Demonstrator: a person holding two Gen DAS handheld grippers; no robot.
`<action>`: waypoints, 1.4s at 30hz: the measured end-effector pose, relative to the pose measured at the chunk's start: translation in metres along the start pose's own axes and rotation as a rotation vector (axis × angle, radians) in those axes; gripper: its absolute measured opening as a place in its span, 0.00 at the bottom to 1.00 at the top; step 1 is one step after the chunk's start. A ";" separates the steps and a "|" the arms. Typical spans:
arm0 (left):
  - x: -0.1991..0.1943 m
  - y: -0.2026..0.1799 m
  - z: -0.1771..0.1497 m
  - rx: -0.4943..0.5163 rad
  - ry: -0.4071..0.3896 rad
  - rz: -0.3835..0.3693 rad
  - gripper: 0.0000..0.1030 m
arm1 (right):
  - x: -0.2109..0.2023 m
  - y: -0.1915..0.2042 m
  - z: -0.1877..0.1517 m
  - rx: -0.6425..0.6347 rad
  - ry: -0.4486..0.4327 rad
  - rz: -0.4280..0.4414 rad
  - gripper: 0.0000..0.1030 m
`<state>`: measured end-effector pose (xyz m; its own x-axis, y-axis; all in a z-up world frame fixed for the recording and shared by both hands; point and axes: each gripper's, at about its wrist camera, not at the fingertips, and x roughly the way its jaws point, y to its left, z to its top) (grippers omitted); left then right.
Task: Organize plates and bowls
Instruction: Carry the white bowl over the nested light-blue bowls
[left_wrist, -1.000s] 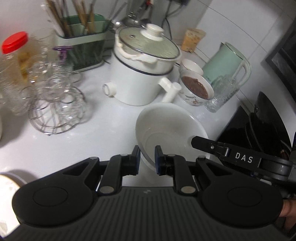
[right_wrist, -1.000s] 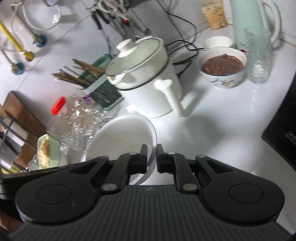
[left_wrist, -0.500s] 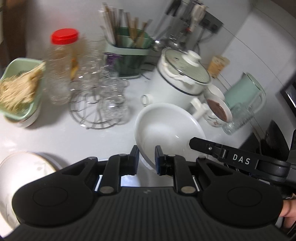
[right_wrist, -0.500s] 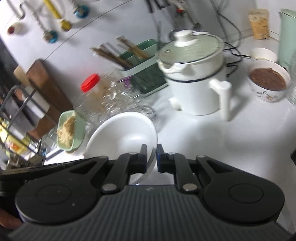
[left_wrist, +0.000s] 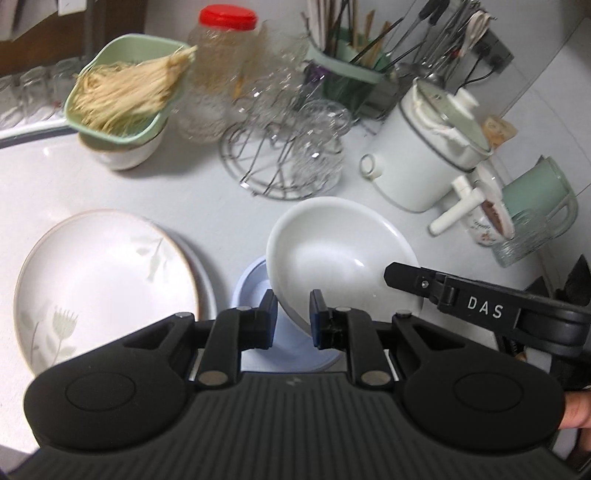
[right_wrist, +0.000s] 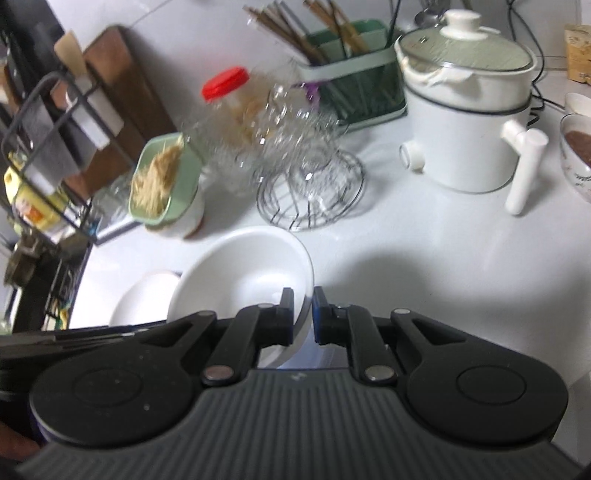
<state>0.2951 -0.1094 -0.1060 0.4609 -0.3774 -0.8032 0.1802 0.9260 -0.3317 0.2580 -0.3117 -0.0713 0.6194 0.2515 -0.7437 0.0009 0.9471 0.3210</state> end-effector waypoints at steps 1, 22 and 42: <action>0.002 0.002 -0.003 -0.003 0.005 0.007 0.19 | 0.003 0.002 -0.002 -0.009 0.009 0.000 0.12; 0.012 0.028 -0.032 -0.148 0.021 0.046 0.40 | 0.025 -0.021 -0.024 -0.002 0.095 -0.015 0.27; 0.022 0.040 -0.048 -0.269 0.035 0.058 0.10 | 0.048 -0.014 -0.026 0.002 0.130 0.028 0.27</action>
<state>0.2709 -0.0816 -0.1607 0.4326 -0.3285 -0.8396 -0.0850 0.9123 -0.4007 0.2678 -0.3081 -0.1271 0.5118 0.3021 -0.8042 -0.0137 0.9389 0.3440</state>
